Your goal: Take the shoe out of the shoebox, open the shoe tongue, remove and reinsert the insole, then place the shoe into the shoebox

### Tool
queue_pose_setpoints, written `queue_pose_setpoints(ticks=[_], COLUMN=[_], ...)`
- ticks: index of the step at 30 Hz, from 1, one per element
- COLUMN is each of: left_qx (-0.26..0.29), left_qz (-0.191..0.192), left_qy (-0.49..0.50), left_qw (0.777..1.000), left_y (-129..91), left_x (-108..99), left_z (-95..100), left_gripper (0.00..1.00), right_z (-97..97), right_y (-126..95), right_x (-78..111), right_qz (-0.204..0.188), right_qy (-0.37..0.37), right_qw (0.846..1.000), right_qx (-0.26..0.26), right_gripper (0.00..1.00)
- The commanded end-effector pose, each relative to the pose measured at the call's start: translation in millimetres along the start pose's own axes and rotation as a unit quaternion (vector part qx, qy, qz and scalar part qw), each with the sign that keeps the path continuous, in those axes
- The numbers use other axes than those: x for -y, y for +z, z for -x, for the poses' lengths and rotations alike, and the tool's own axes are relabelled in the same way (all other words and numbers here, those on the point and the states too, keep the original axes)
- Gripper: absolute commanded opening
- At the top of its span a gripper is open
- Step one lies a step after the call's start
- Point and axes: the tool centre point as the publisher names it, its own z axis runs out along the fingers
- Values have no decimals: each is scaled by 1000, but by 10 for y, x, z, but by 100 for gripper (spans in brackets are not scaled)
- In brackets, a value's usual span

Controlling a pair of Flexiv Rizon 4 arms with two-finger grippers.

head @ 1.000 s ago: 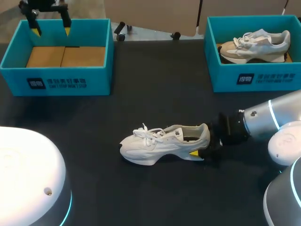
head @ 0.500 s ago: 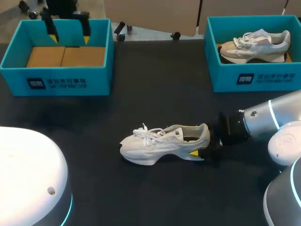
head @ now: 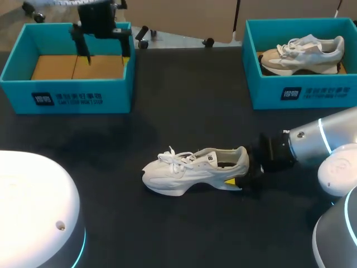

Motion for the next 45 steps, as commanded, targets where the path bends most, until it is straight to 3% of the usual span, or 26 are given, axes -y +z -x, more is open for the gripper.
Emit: queue_pose_setpoints(ticks=[1, 16, 17, 20, 30, 45], left_qx=[-7, -7, 1, 36, 37, 4], left_qz=[-8, -8, -9, -28, -14, 36], left_qy=[29, 29, 25, 39, -2, -55], left_qw=[1000, 1000, 1000, 998, 999, 998], left_y=[-4, -4, 11, 87, 205, 574], left_x=[-76, -76, -150, -418, -882, -1273], left_z=[-22, -22, -38, -154, -553, -1138], left_gripper=[100, 100, 100, 100, 100, 100], right_z=[30, 30, 30, 30, 30, 30], right_y=[5, 5, 5, 5, 5, 5], right_x=[35, 35, 35, 35, 35, 35], right_qz=[-2, -2, -2, -2, -2, -2], right_qy=[0, 0, 0, 0, 0, 0], right_qw=[1000, 1000, 1000, 1000, 1000, 1000], right_qx=[1, 1, 1, 1, 1, 1], right_gripper=[0, 0, 0, 0, 0, 0])
